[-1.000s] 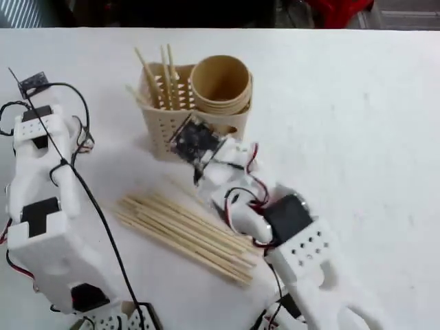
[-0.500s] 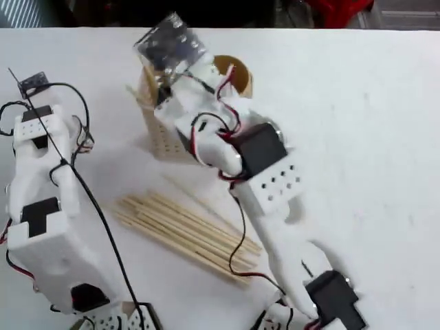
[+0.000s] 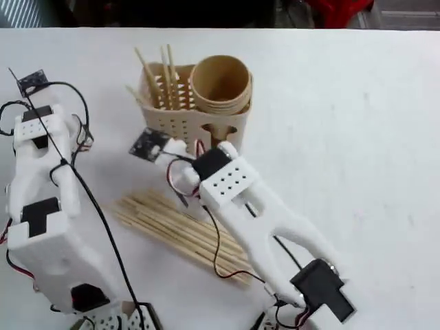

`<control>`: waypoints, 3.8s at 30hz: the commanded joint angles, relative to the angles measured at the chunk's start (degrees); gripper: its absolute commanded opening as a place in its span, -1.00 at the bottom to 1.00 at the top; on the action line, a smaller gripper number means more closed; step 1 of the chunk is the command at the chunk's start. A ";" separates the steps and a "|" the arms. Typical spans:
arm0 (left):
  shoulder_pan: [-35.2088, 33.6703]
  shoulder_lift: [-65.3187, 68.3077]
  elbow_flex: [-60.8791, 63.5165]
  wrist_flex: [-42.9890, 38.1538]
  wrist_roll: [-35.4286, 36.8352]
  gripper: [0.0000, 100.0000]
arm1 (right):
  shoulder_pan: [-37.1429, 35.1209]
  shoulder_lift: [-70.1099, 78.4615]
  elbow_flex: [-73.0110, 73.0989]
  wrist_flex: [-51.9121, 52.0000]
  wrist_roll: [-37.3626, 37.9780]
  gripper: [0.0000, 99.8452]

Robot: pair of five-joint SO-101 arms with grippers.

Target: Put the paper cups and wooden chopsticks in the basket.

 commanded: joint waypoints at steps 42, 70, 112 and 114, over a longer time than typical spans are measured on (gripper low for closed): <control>0.48 -0.48 -0.53 -0.62 0.09 -0.76 | 6.46 -10.07 17.41 -23.08 2.29 -0.97; 0.66 -0.40 -0.44 -0.70 0.09 -0.76 | 2.68 -25.89 -10.90 -50.95 -6.51 -0.96; 0.57 -0.31 -0.44 -0.70 0.09 -0.76 | 6.99 -6.73 2.81 -76.44 -8.53 -0.96; 0.66 -0.31 -0.44 -0.70 0.09 -0.76 | 6.73 -10.51 4.57 -74.07 -8.62 -0.95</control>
